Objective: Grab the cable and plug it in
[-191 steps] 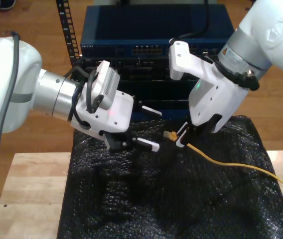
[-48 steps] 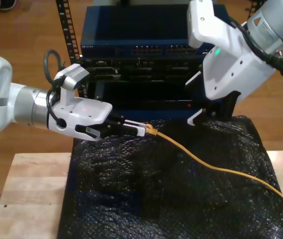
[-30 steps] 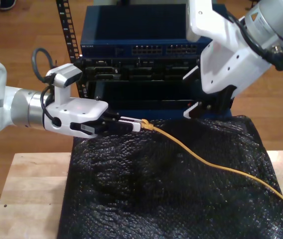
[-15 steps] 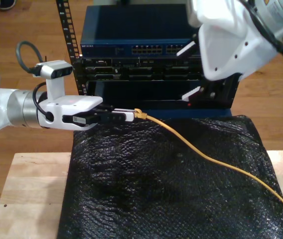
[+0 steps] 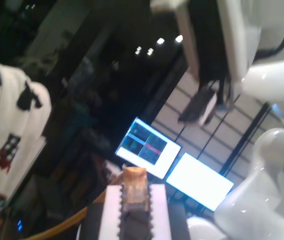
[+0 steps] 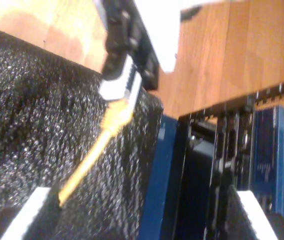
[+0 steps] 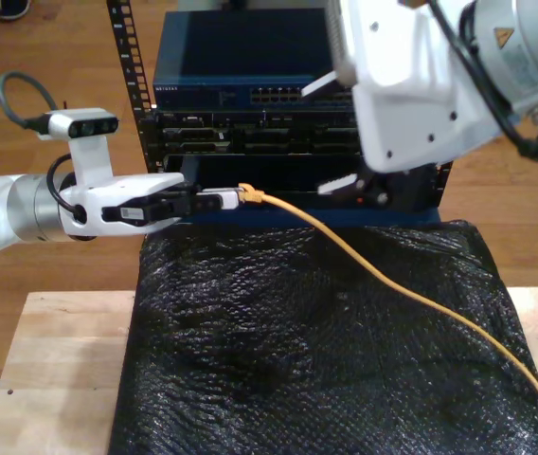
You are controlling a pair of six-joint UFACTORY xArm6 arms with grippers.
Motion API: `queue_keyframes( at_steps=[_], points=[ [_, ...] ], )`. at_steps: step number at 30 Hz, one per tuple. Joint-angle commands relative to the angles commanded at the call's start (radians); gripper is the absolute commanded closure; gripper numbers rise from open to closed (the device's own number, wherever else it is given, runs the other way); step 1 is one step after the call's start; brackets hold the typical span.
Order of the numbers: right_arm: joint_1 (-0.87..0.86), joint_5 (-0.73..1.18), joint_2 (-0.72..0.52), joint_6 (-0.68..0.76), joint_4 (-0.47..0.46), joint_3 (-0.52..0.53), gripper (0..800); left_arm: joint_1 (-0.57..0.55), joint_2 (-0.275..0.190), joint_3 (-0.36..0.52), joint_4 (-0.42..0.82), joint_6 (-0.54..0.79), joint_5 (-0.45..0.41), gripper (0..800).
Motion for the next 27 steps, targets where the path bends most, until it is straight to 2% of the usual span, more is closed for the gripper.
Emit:
queue_keyframes(
  at_steps=[5, 16, 27],
  points=[
    [0.052, -0.106, -0.025, -0.017, -0.002, 0.061, 22, 0.0, 0.003, -0.002, -0.006, -0.018, 0.025, 792],
    [0.121, -0.181, -0.078, -0.041, 0.0, 0.117, 23, 0.0, 0.003, -0.005, -0.031, -0.078, 0.121, 793],
    [0.169, -0.213, -0.091, -0.061, 0.0, 0.137, 34, -0.002, 0.035, -0.015, -0.069, -0.077, 0.195, 787]
  ],
)
